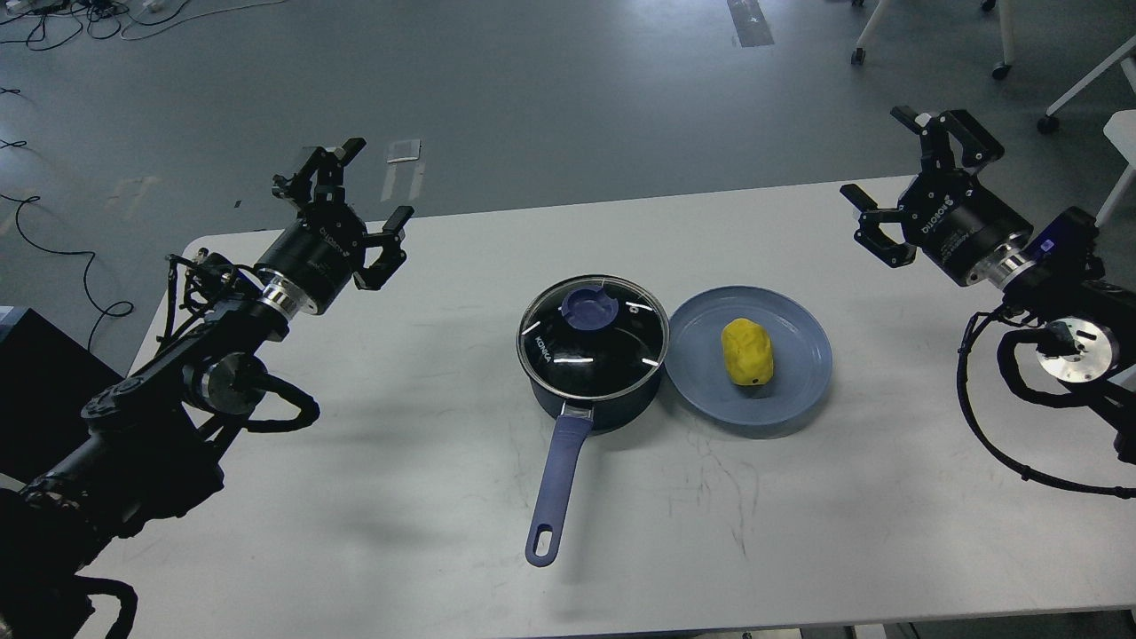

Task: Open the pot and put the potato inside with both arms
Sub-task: 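Move the left gripper toward the blue knob of the pot lid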

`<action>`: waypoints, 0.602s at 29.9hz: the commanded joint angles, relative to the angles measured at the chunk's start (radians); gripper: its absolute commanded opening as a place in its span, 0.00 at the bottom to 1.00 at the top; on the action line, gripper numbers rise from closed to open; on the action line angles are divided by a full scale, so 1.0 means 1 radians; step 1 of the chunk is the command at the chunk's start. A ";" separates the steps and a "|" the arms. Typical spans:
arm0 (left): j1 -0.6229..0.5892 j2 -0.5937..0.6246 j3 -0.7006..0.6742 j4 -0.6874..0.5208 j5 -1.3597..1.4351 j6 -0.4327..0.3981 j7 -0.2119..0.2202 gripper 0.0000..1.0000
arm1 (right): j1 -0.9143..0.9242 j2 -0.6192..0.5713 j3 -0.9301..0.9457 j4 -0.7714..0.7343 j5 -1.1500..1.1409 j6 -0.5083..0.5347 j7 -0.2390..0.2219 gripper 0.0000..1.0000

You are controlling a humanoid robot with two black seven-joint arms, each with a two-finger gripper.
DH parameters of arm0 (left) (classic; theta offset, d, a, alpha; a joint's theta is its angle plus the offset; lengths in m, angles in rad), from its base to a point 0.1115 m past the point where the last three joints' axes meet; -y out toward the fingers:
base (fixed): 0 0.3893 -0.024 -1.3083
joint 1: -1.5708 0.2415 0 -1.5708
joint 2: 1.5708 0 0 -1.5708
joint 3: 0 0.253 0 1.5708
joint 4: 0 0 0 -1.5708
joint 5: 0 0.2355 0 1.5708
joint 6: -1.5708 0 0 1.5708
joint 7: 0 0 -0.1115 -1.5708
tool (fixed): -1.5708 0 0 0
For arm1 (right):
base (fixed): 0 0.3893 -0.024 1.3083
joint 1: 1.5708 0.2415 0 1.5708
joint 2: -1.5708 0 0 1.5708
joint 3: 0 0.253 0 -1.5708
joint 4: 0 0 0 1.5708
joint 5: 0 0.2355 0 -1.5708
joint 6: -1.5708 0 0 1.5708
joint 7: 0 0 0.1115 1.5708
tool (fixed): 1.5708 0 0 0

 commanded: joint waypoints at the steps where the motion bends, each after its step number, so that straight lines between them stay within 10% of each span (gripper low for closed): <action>1: 0.005 -0.011 0.000 0.002 0.000 0.000 -0.001 0.98 | 0.000 -0.008 -0.002 0.001 0.000 0.000 0.000 1.00; 18: -0.125 0.001 0.006 0.037 0.200 0.000 -0.051 0.98 | 0.000 -0.017 -0.002 0.011 0.001 0.000 0.000 1.00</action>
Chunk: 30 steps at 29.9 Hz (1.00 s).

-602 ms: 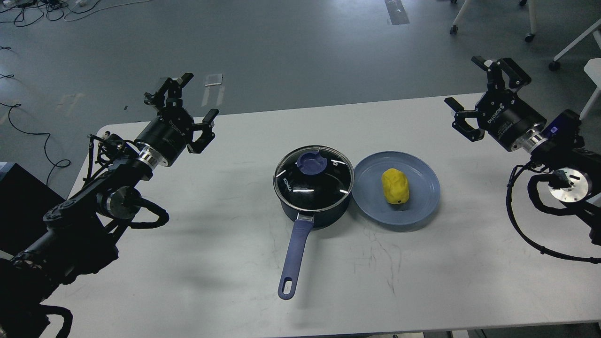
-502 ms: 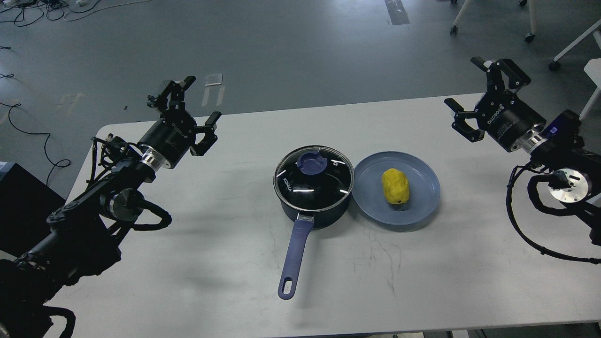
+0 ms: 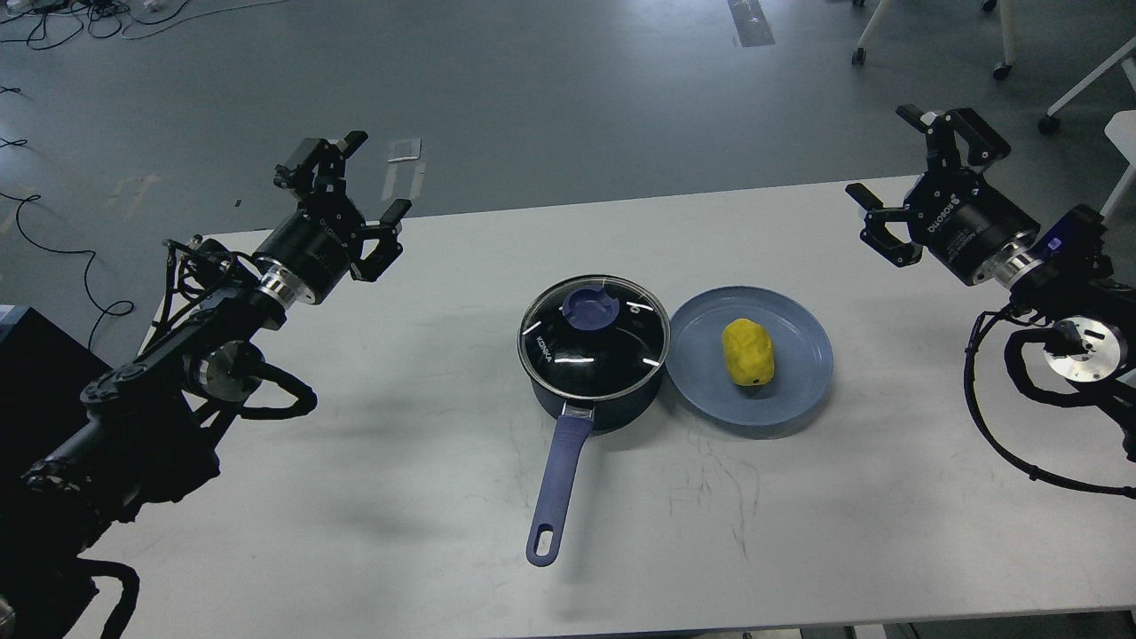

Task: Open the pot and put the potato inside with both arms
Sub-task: 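Move the left gripper toward the blue knob of the pot lid, then lower the left gripper and grasp the blue lid knob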

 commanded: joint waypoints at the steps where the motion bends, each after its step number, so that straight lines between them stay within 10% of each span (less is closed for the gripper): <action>1: -0.062 0.002 -0.001 -0.011 0.140 0.000 -0.036 0.98 | 0.000 -0.001 0.000 0.002 0.000 0.000 0.000 1.00; 17: -0.182 0.051 0.025 -0.456 1.255 0.000 -0.036 0.98 | 0.000 -0.038 0.002 0.020 0.001 0.000 0.000 1.00; 30: -0.191 -0.010 0.168 -0.441 1.623 0.122 -0.036 0.98 | 0.000 -0.059 0.008 0.031 0.001 0.000 0.000 1.00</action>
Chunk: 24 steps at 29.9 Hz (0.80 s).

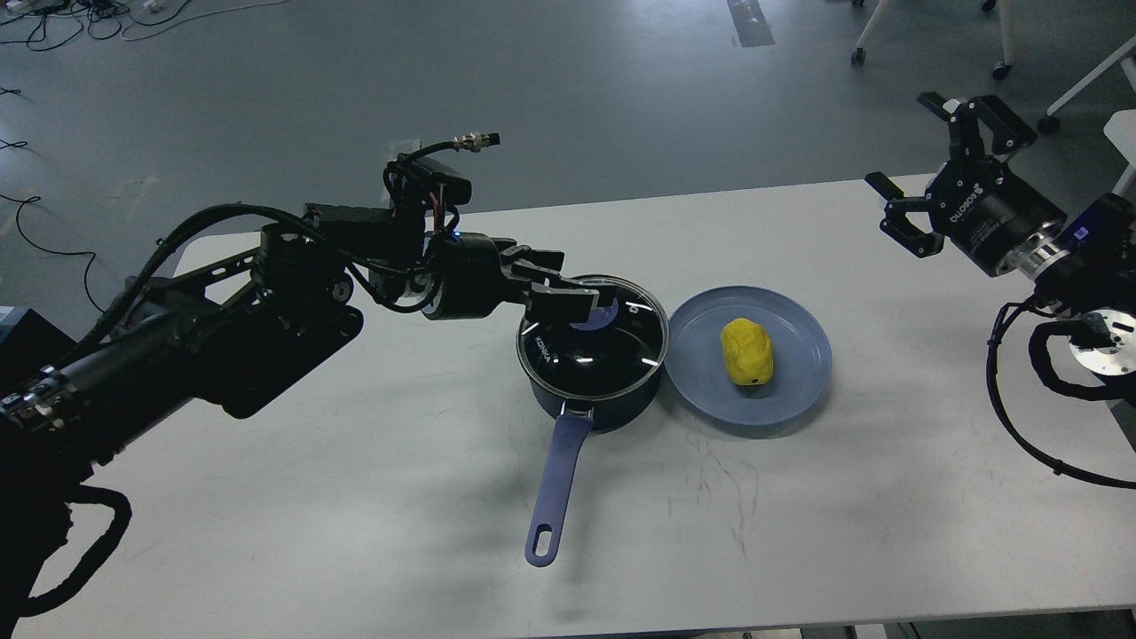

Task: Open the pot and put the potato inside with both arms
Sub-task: 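Lower the left gripper and grasp the blue lid knob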

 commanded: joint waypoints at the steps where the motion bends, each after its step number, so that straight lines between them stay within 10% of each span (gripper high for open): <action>1: 0.006 -0.015 0.008 0.014 0.055 0.026 0.000 0.98 | -0.001 -0.004 0.002 0.001 0.000 0.000 0.000 1.00; 24: 0.029 -0.098 0.065 0.118 0.122 0.093 0.000 0.98 | -0.003 -0.008 0.007 0.000 0.000 0.000 0.000 1.00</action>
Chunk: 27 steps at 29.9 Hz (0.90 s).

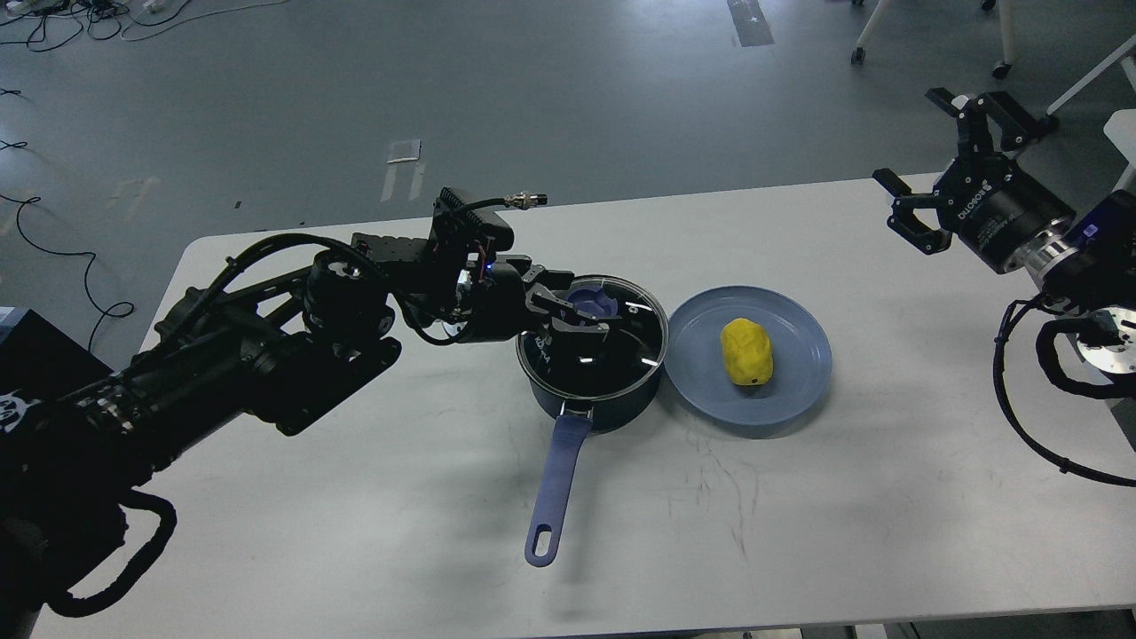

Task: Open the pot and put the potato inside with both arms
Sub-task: 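Lower the left gripper and grasp the blue lid knob, then lift the glass lid off the pot and lower it onto the table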

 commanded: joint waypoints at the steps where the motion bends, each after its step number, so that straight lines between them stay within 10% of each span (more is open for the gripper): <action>1: 0.005 -0.001 0.000 0.000 0.000 0.004 0.000 0.98 | -0.001 0.000 0.003 -0.001 0.000 0.000 0.000 1.00; 21: 0.028 -0.001 0.002 0.021 0.000 0.038 0.000 0.92 | -0.001 -0.001 0.003 -0.001 0.000 0.000 0.000 1.00; 27: 0.028 -0.001 0.000 0.021 0.002 0.037 0.000 0.67 | -0.001 -0.001 0.003 -0.001 0.000 0.000 0.000 1.00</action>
